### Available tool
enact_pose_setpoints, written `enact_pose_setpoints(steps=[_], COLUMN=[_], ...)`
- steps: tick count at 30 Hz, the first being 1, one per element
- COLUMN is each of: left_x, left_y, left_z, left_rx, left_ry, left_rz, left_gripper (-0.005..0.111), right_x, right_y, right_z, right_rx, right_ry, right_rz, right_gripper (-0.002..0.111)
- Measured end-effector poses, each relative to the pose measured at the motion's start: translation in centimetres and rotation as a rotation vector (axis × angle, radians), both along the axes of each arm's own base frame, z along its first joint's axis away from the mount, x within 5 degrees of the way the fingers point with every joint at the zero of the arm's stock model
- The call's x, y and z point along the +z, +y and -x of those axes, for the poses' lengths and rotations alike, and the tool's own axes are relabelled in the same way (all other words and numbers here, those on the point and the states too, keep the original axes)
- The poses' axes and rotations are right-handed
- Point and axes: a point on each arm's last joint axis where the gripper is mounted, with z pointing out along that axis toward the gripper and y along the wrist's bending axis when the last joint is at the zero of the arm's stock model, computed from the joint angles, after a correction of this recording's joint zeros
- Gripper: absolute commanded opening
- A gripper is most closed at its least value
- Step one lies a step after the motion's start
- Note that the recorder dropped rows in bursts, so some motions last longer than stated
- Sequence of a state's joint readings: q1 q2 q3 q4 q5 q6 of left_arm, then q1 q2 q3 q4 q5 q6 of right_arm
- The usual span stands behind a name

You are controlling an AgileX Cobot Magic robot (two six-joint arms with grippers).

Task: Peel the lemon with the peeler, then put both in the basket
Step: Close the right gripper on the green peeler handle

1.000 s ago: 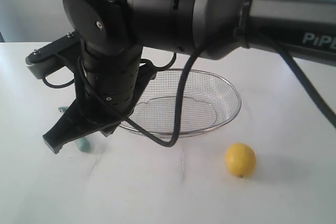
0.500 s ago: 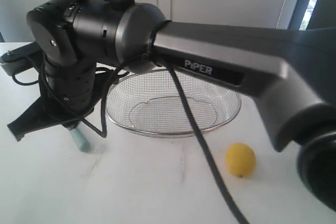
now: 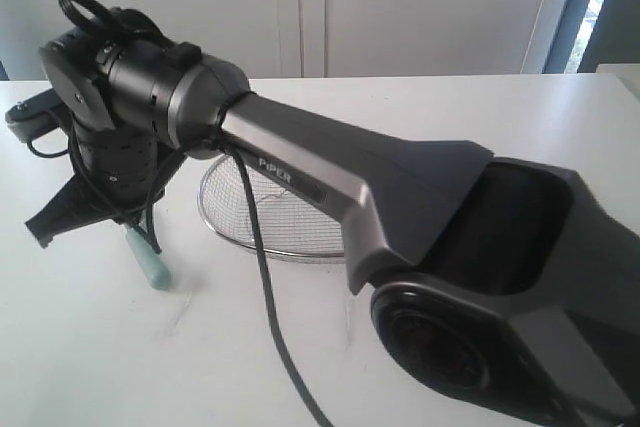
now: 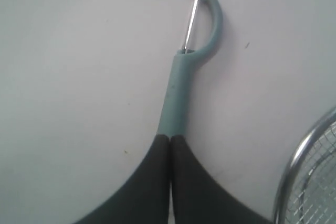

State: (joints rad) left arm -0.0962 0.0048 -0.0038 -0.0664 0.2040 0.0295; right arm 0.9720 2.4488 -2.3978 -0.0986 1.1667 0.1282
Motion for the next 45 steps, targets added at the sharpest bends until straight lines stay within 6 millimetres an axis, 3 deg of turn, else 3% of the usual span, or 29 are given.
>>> enact_pose_setpoints(steps=[8, 15, 17, 33, 45], left_x=[0.0, 0.0, 0.0, 0.0, 0.0], left_y=[0.0, 0.0, 0.0, 0.0, 0.0], left_z=[0.0, 0.0, 0.0, 0.0, 0.0], left_rx=[0.0, 0.0, 0.0, 0.0, 0.0], left_ry=[0.0, 0.0, 0.0, 0.0, 0.0], left_rz=[0.0, 0.0, 0.0, 0.0, 0.0], left_gripper=[0.0, 0.0, 0.0, 0.0, 0.0], right_x=[-2.8, -2.7, -2.6, -4.8, -7.4], right_y=[0.8, 1.2, 1.3, 1.7, 1.7], right_z=[-0.5, -0.8, -0.8, -1.2, -1.5], right_rx=[0.054, 0.065, 0.067, 0.074, 0.082], right_ry=[-0.015, -0.049, -0.055, -0.066, -0.05], right_rz=[0.019, -0.023, -0.031, -0.019, 0.037], right_gripper=[0.004, 0.052, 0.06, 0.061, 0.053])
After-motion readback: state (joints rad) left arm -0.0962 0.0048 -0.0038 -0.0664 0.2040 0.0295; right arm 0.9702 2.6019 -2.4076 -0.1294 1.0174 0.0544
